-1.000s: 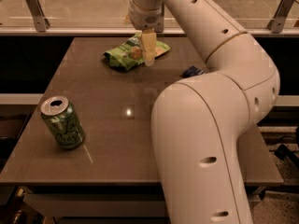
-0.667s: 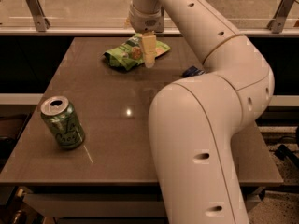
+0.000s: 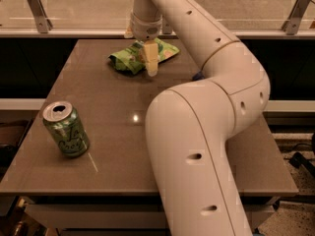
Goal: Move green rice chip bag near green can
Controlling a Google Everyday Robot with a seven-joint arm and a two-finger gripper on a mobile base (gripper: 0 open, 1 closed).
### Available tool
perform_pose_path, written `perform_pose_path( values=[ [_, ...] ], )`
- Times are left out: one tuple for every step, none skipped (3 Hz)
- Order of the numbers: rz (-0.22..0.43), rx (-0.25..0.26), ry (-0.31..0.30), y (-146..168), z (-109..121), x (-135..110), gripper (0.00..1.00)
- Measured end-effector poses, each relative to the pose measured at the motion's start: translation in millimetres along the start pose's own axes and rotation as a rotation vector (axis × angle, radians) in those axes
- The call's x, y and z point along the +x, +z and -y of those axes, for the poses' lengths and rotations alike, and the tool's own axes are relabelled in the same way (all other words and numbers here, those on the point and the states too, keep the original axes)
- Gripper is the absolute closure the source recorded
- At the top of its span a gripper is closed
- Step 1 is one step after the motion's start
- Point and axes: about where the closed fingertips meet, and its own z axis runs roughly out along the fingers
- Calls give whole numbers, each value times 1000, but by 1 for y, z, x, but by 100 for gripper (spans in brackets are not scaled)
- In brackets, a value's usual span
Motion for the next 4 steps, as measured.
perform_pose_path(
  values=[
    [2,18,0,4,6,0,18],
    [4,31,-1,8,10,-1,41],
    [6,40,-1,12,14,-2,65],
    [6,41,-1,11,15,-2,87]
  ],
)
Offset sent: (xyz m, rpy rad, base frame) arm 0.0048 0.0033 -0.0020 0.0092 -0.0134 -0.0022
